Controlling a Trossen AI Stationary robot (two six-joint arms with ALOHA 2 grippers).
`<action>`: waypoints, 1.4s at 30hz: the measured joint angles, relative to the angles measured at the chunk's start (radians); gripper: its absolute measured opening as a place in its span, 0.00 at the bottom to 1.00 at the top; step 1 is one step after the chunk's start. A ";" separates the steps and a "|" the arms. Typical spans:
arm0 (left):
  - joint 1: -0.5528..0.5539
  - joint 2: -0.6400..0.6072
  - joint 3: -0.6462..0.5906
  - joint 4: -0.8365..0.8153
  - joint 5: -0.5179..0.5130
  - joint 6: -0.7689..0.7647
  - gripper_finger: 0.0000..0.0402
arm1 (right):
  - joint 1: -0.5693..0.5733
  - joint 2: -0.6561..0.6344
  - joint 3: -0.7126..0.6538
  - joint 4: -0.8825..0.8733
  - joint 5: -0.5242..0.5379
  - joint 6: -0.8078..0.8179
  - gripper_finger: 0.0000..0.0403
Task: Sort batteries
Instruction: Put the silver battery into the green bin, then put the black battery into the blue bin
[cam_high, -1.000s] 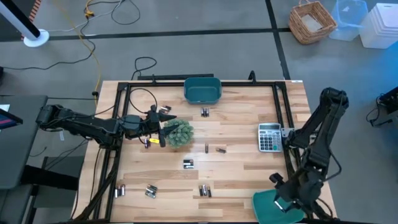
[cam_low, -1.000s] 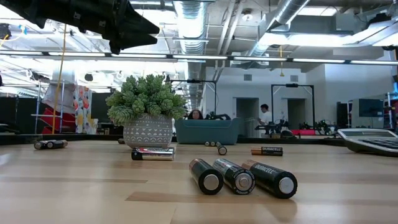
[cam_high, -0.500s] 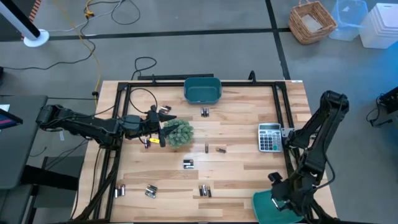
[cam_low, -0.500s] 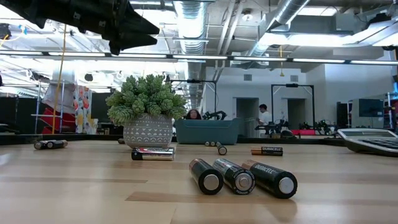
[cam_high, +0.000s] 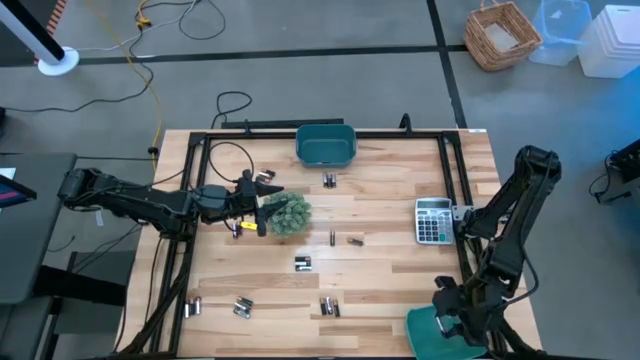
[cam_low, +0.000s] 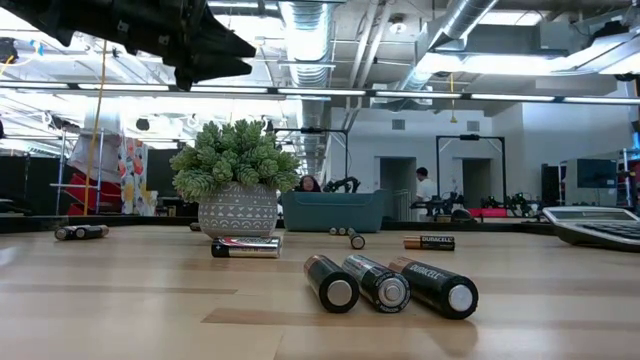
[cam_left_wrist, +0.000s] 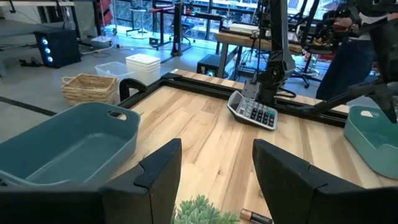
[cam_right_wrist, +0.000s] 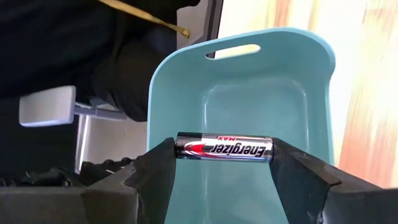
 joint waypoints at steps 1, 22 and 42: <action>0.000 0.000 0.000 -0.002 0.000 -0.003 0.48 | 0.000 0.000 0.000 0.000 0.000 0.012 0.65; 0.000 0.000 0.000 -0.032 0.000 0.012 0.48 | -0.034 0.000 0.000 0.015 -0.022 -0.029 0.65; 0.000 0.000 0.000 -0.034 0.001 0.004 0.48 | -0.063 0.000 0.000 -0.025 -0.032 -0.059 0.94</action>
